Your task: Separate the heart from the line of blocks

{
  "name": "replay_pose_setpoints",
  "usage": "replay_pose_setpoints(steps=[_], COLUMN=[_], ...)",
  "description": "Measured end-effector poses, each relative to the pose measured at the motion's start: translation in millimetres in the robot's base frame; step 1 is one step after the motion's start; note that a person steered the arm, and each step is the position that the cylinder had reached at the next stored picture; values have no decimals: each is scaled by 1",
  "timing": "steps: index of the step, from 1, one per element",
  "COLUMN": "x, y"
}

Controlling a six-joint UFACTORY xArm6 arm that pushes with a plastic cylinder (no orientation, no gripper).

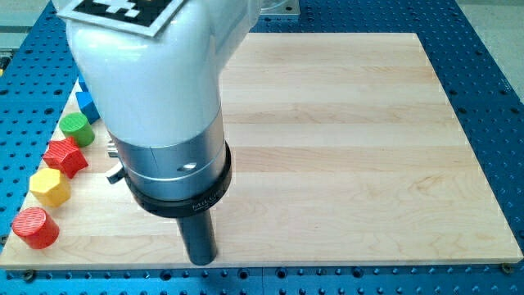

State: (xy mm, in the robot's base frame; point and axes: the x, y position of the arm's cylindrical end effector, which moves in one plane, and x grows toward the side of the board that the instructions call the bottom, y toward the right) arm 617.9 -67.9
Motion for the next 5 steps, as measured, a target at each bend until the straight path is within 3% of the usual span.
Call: replay_pose_setpoints(steps=[1, 2, 5], x=[-2, -56, -310], y=[-8, 27, 5])
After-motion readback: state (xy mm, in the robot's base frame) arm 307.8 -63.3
